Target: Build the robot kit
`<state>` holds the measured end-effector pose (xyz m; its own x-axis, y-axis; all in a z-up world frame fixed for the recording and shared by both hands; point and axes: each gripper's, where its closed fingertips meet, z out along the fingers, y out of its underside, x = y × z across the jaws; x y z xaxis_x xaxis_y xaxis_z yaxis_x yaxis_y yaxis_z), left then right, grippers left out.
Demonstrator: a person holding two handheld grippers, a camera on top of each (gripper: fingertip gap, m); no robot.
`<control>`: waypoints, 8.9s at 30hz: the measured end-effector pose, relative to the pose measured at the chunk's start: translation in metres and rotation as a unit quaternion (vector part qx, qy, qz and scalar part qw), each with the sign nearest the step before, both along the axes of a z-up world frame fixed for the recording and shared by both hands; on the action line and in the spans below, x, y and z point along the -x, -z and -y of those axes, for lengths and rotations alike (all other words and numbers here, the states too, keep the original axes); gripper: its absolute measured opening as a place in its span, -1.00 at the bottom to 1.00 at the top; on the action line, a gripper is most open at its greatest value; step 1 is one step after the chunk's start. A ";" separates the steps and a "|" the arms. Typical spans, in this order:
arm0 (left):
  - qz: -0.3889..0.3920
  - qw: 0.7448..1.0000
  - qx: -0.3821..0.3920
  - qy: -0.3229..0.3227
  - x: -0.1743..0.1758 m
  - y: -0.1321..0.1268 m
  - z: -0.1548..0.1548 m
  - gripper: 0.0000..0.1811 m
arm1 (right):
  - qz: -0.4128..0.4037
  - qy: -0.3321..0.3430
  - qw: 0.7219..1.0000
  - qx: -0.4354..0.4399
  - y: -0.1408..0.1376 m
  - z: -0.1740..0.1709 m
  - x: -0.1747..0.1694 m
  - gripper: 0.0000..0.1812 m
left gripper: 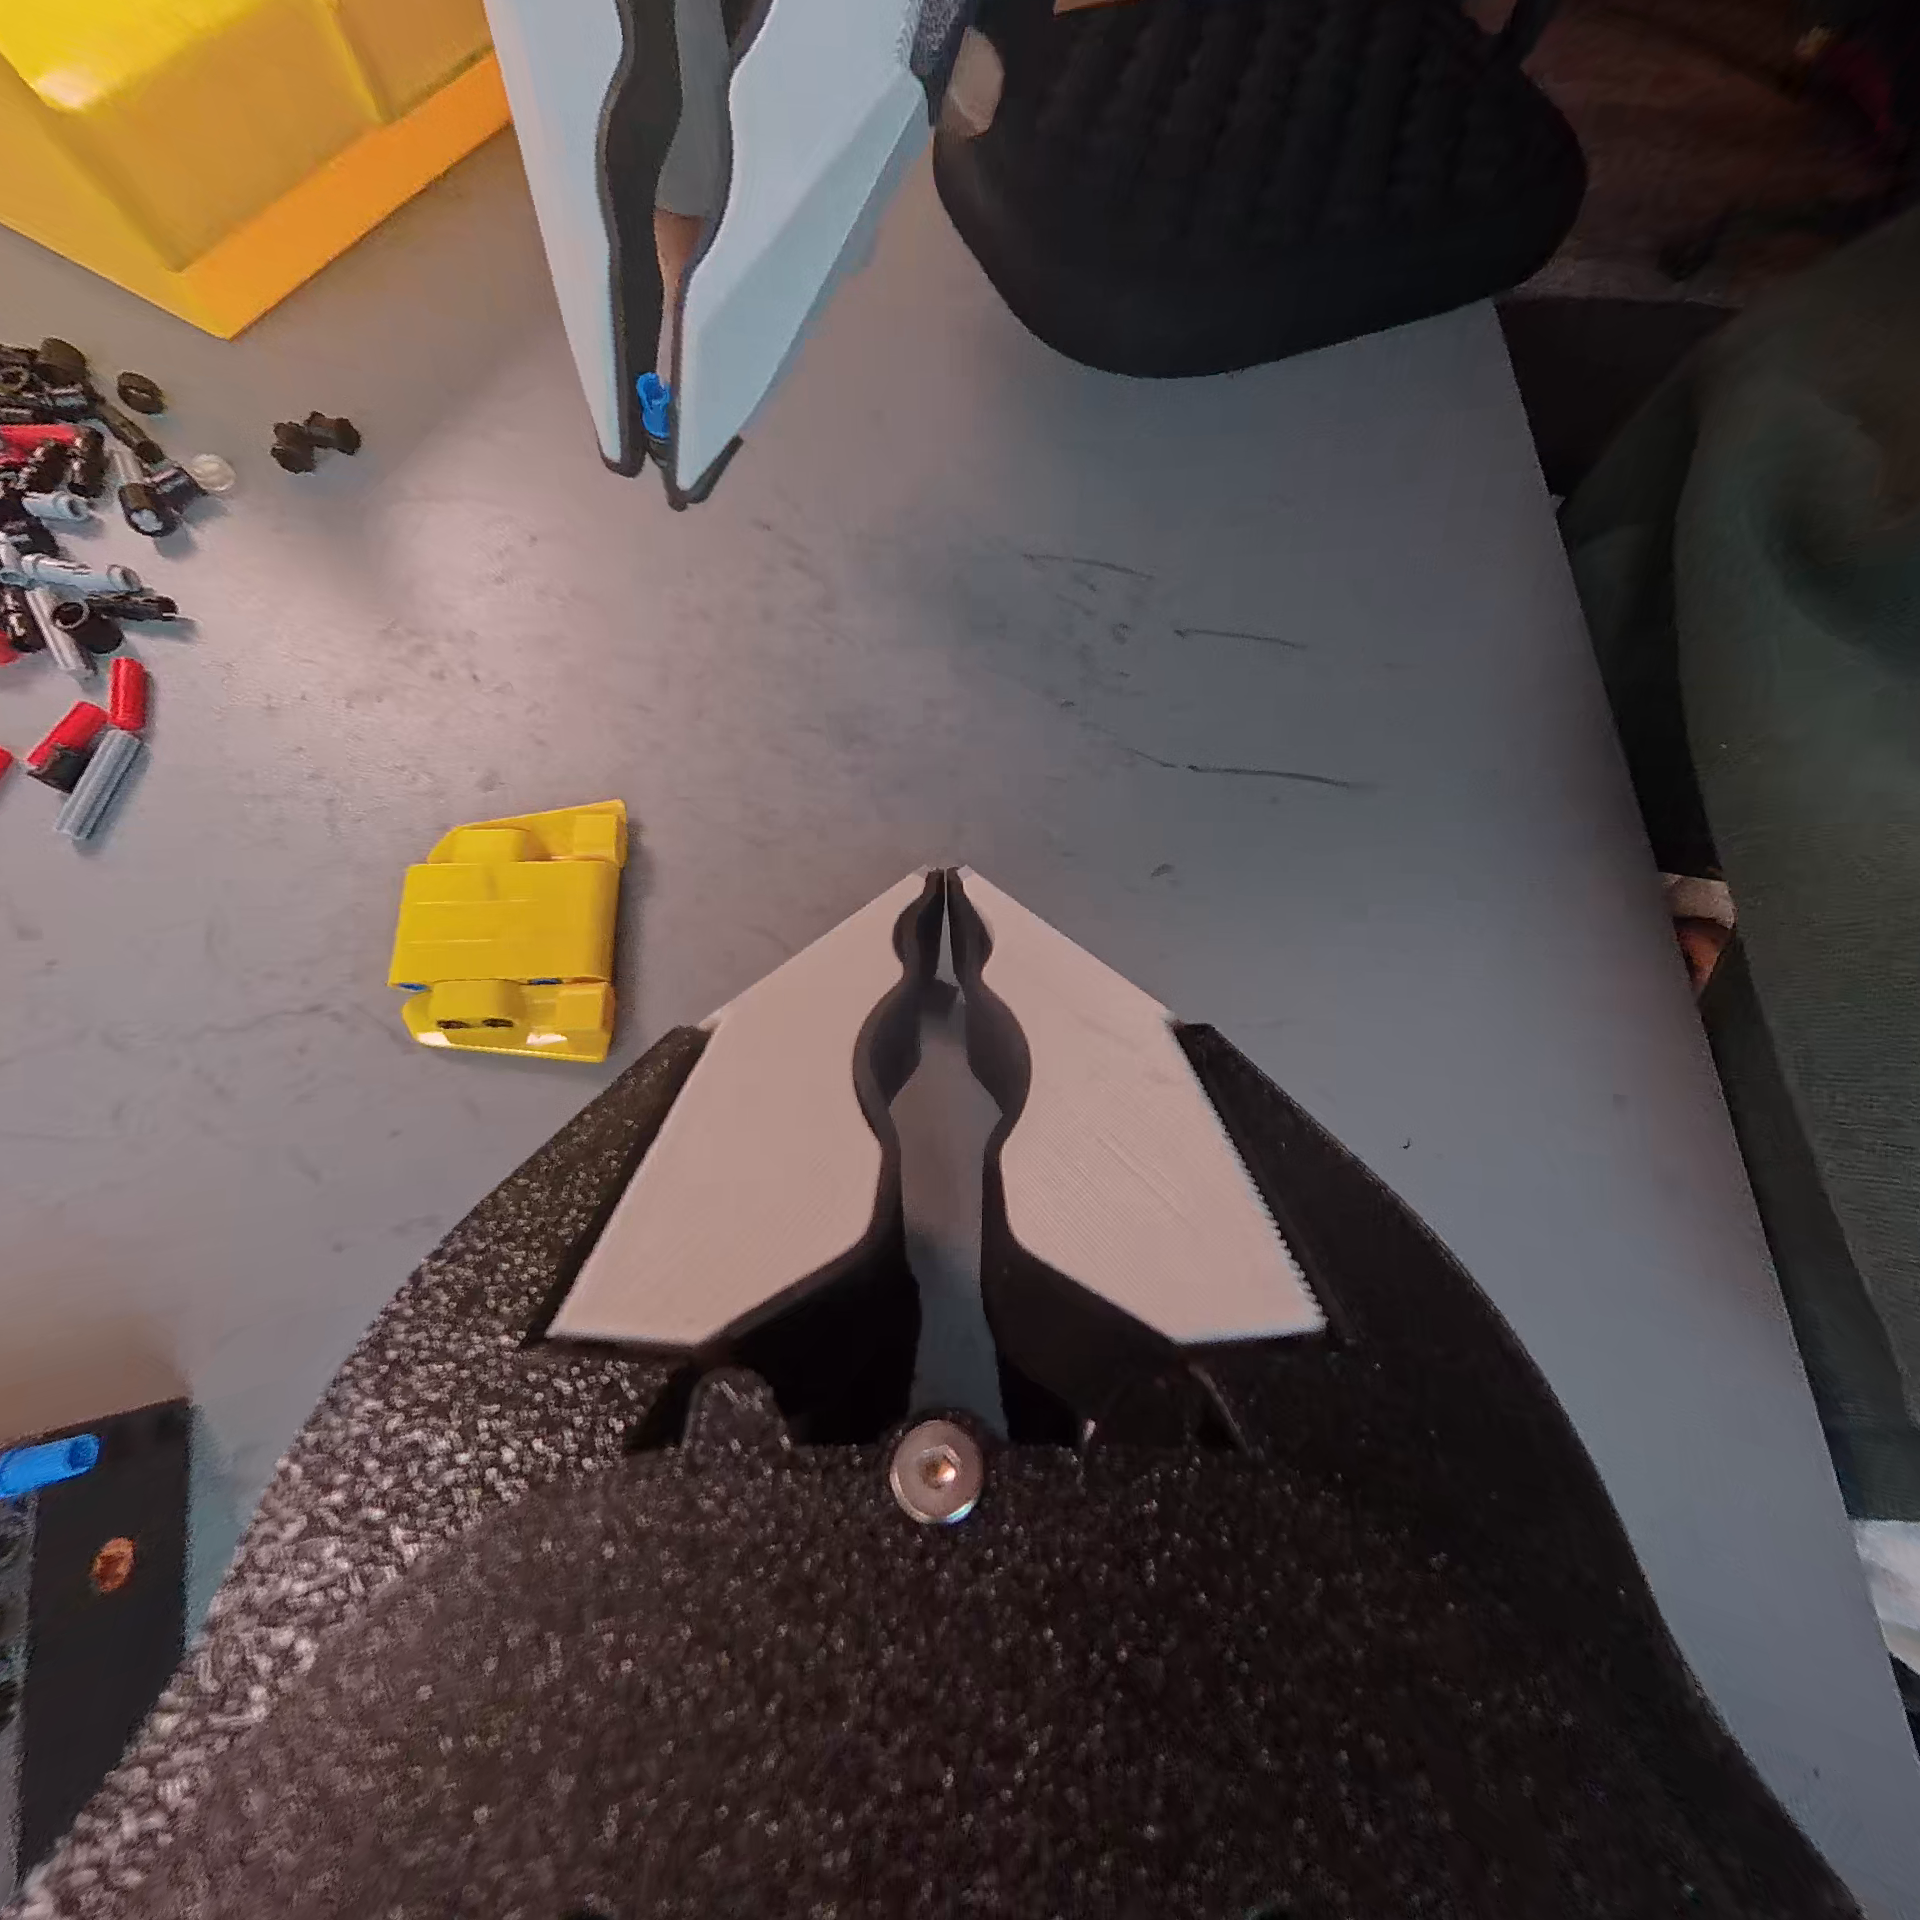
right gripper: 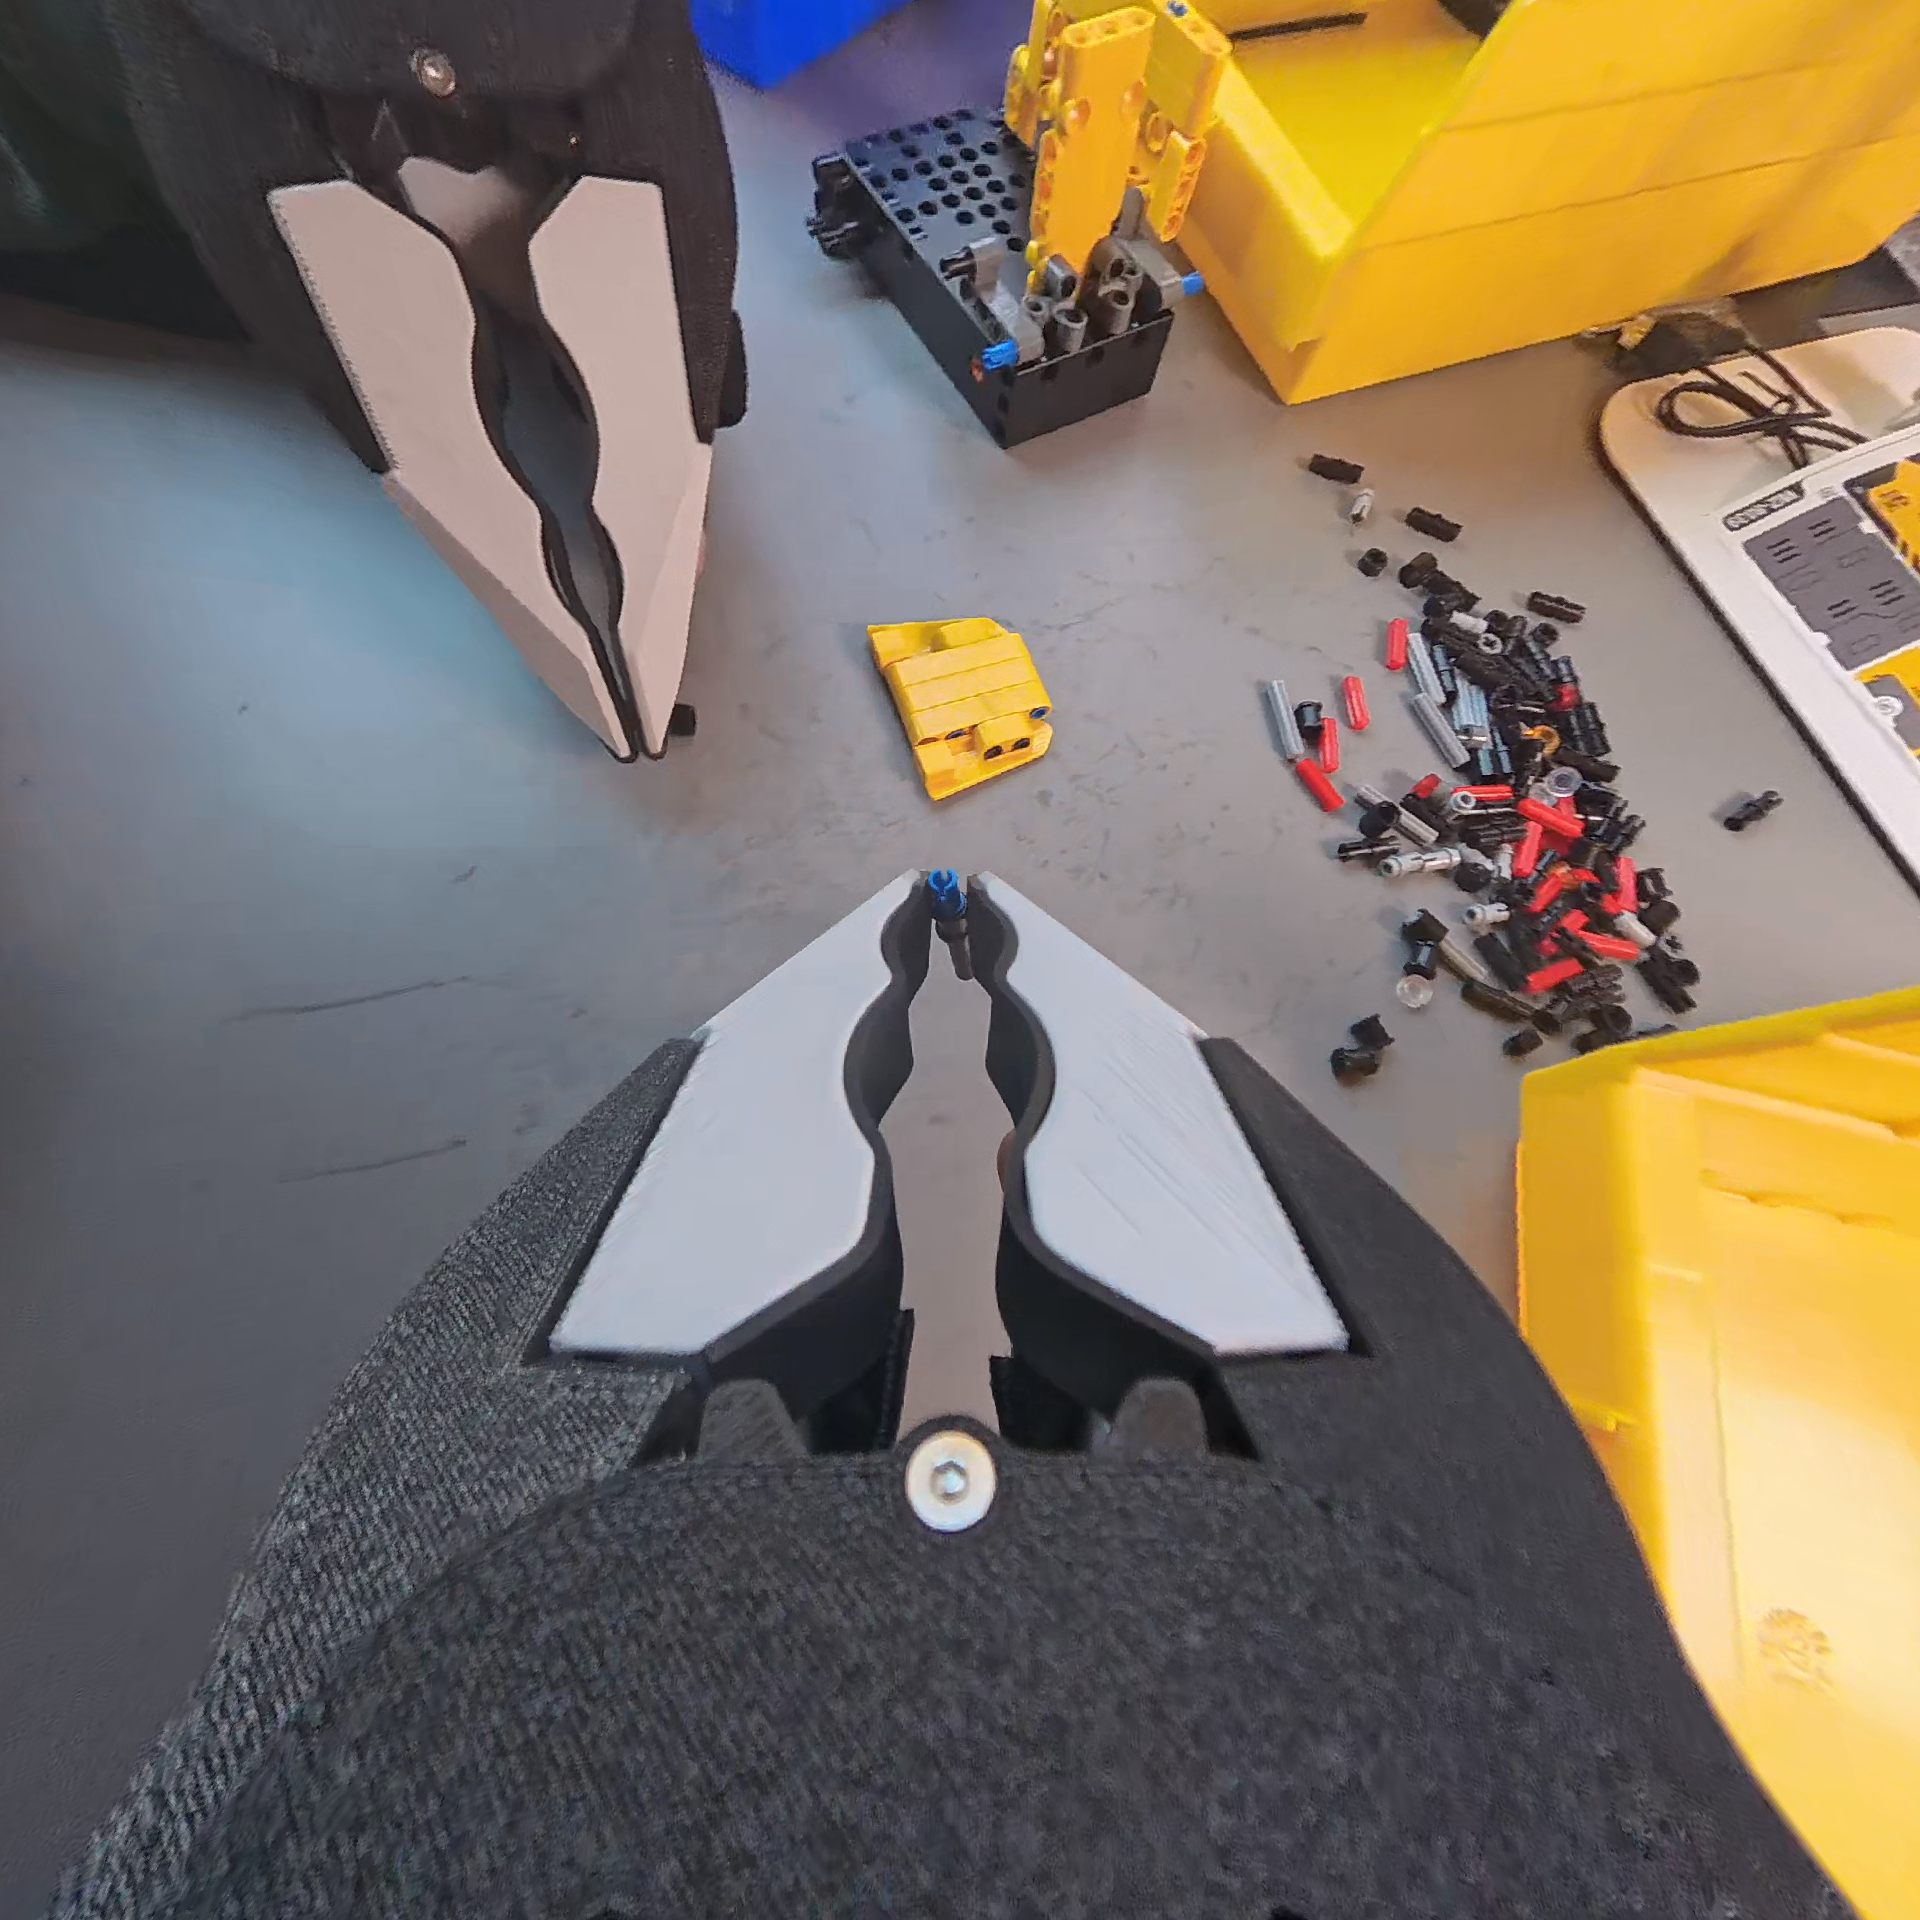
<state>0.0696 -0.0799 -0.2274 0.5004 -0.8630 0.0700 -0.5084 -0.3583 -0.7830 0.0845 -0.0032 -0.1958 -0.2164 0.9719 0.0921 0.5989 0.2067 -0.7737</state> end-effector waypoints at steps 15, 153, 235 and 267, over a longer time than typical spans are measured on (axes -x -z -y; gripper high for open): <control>0.072 0.982 -0.038 -0.173 0.034 -0.027 -0.087 -0.81 | -0.245 0.162 0.956 0.014 -0.055 -0.060 -0.012 -0.94; -0.051 0.999 0.004 0.012 -0.007 0.014 -0.018 -0.87 | 0.030 -0.059 0.997 0.045 0.020 0.046 0.013 -0.93; -0.038 0.999 0.021 0.012 -0.005 0.015 -0.013 -0.94 | -0.006 -0.173 0.977 0.124 0.022 0.067 0.023 -0.94; -0.027 0.999 0.040 0.015 -0.004 0.015 -0.013 -0.94 | 0.003 -0.209 0.971 0.112 0.024 0.070 0.025 -0.94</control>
<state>0.0736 -0.0670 -0.2421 0.4800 -0.8699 0.1130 -0.5597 -0.4029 -0.7242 0.0595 -0.0730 -0.2193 -0.5970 0.7941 -0.1140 0.5033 0.2600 -0.8241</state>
